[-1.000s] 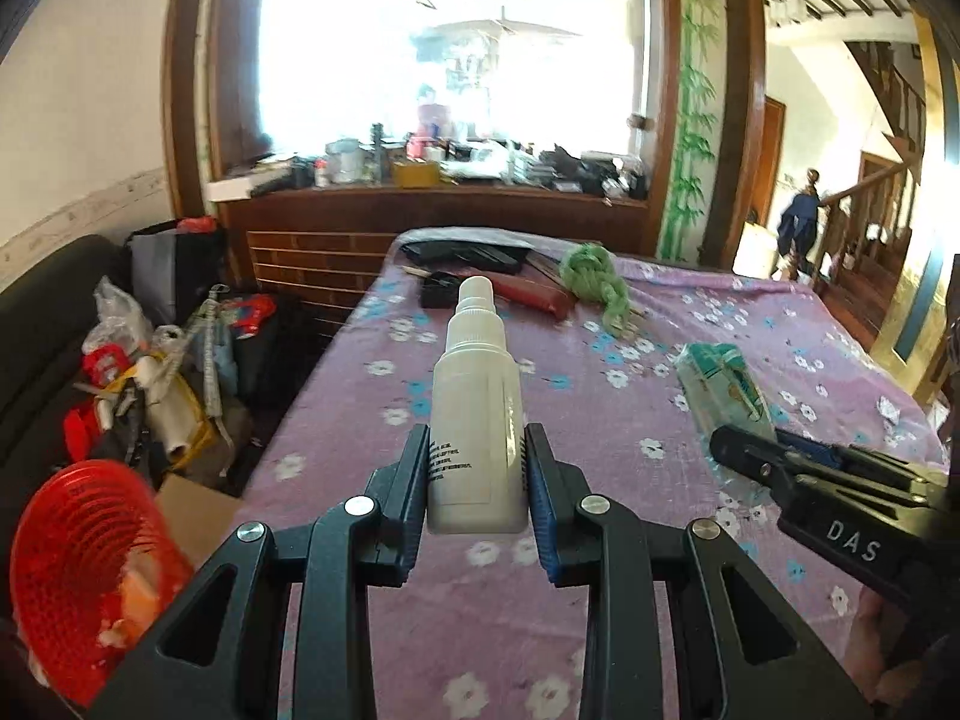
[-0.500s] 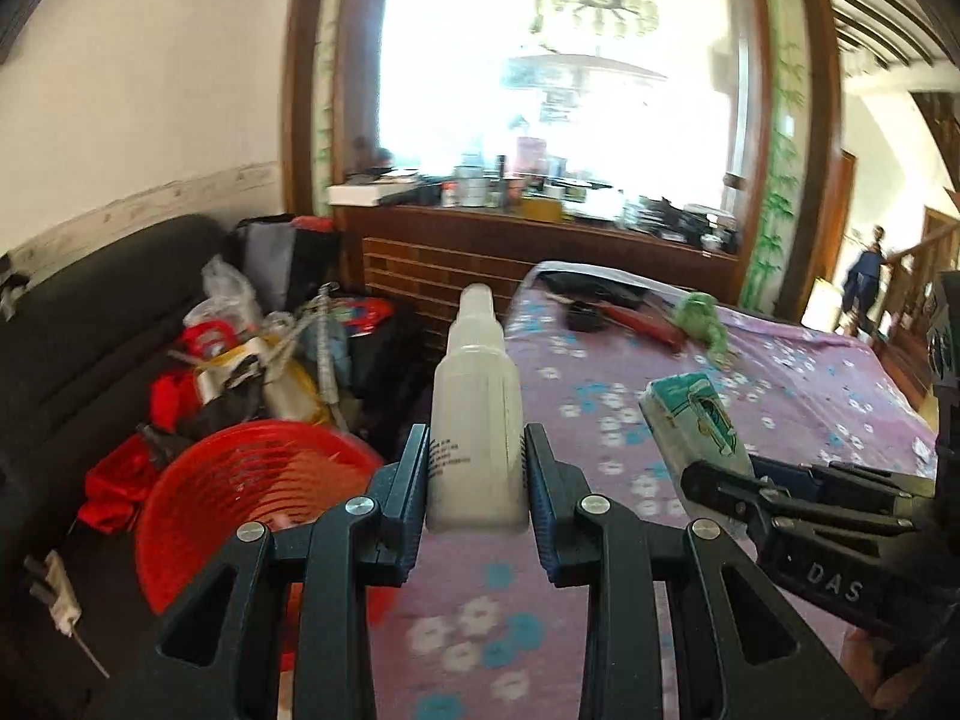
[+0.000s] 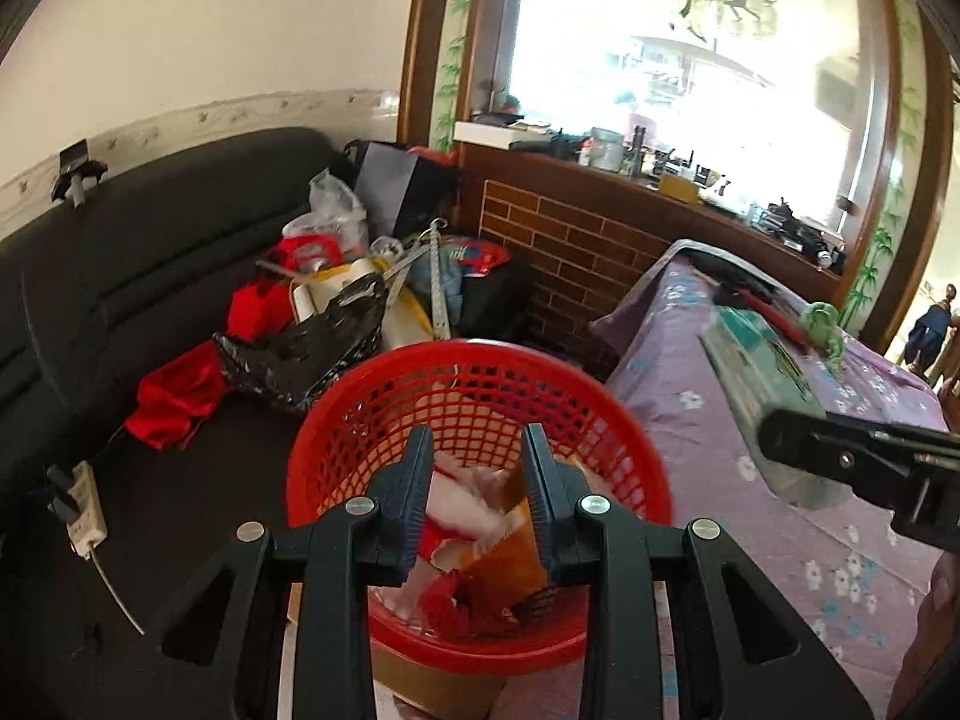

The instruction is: Collect trash

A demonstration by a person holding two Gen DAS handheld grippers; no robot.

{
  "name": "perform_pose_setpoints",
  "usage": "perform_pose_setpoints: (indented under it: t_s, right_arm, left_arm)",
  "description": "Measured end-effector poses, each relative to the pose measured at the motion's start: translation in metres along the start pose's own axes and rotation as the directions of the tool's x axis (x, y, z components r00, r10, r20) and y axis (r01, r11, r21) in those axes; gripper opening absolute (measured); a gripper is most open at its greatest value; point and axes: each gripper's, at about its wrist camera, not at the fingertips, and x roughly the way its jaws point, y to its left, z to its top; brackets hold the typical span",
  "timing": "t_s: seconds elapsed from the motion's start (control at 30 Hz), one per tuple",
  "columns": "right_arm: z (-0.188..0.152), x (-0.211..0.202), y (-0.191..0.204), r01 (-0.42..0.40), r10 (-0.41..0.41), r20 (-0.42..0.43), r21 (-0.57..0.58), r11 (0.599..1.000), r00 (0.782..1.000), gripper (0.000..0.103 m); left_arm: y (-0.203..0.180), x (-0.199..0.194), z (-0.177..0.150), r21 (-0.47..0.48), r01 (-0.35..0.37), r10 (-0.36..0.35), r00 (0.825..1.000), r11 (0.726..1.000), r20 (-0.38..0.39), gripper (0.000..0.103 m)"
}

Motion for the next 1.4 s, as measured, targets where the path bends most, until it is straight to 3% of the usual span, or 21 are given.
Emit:
perform_pose_setpoints:
  t_s: [0.07, 0.1, 0.13, 0.2, 0.23, 0.4, 0.47, 0.53, 0.67, 0.83, 0.93, 1.03, 1.1, 1.17, 1.4]
  right_arm:
    - [0.005, 0.012, 0.005, -0.013, 0.013, -0.020, 0.003, 1.000, 1.000, 0.048]
    - [0.007, 0.018, 0.007, -0.022, 0.022, -0.026, 0.003, 1.000, 0.999, 0.051]
    - [0.008, 0.020, 0.009, -0.019, 0.019, -0.021, 0.000, 1.000, 1.000, 0.055]
    - [0.008, 0.018, 0.009, -0.008, 0.008, -0.002, -0.003, 1.000, 1.000, 0.057]
    - [0.007, 0.014, 0.007, -0.021, 0.021, 0.011, -0.002, 1.000, 1.000, 0.057]
    - [-0.004, -0.024, -0.003, 0.015, -0.016, 0.085, 0.009, 1.000, 0.996, 0.059]
    - [-0.013, -0.042, -0.007, 0.047, -0.046, 0.113, -0.001, 0.999, 0.993, 0.065]
    - [-0.027, -0.062, -0.011, 0.091, -0.089, 0.148, -0.010, 0.996, 0.985, 0.072]
    - [-0.062, -0.099, -0.018, 0.182, -0.175, 0.191, -0.018, 0.983, 0.966, 0.084]
    - [-0.115, -0.140, -0.022, 0.305, -0.294, 0.228, -0.017, 0.952, 0.928, 0.091]
    - [-0.136, -0.160, -0.029, 0.338, -0.332, 0.242, 0.014, 0.941, 0.912, 0.093]
    - [-0.152, -0.173, -0.036, 0.348, -0.348, 0.238, 0.042, 0.936, 0.907, 0.094]
    - [-0.159, -0.179, -0.041, 0.352, -0.355, 0.235, 0.056, 0.934, 0.905, 0.094]
    - [-0.162, -0.181, -0.042, 0.348, -0.353, 0.233, 0.061, 0.935, 0.906, 0.094]
    - [-0.167, -0.185, -0.037, 0.339, -0.342, 0.235, 0.051, 0.939, 0.910, 0.094]
  left_arm:
    - [0.003, 0.004, -0.001, -0.009, -0.004, 0.004, 1.000, 1.000, -0.003, 0.032]
    - [0.004, 0.004, -0.002, -0.012, -0.006, 0.006, 1.000, 1.000, -0.004, 0.037]
    - [0.006, 0.004, -0.003, -0.016, -0.009, 0.009, 1.000, 1.000, 0.000, 0.050]
    - [0.007, 0.001, -0.004, -0.021, -0.018, 0.019, 1.000, 1.000, 0.014, 0.056]
    - [0.007, -0.002, -0.004, -0.022, -0.023, 0.024, 0.999, 0.999, 0.024, 0.057]
    - [-0.001, -0.034, -0.013, -0.038, -0.073, 0.077, 0.992, 0.997, 0.096, 0.082]
    - [-0.011, -0.049, -0.018, -0.022, -0.096, 0.098, 0.987, 0.995, 0.126, 0.097]
    - [-0.022, -0.065, -0.026, -0.002, -0.106, 0.105, 0.981, 0.994, 0.163, 0.102]
    - [-0.050, -0.089, -0.039, 0.042, -0.147, 0.138, 0.975, 0.988, 0.177, 0.103]
    - [-0.076, -0.115, -0.058, 0.050, -0.157, 0.145, 0.970, 0.986, 0.194, 0.103]
    - [-0.085, -0.127, -0.068, 0.026, -0.151, 0.143, 0.970, 0.988, 0.199, 0.103]
    - [-0.086, -0.135, -0.076, -0.033, -0.116, 0.120, 0.981, 0.993, 0.152, 0.103]
    - [-0.088, -0.137, -0.082, -0.040, -0.132, 0.137, 0.980, 0.990, 0.144, 0.103]
    - [-0.092, -0.136, -0.084, -0.023, -0.165, 0.166, 0.977, 0.986, 0.135, 0.103]
    - [-0.098, -0.135, -0.087, 0.015, -0.171, 0.167, 0.976, 0.985, 0.138, 0.103]
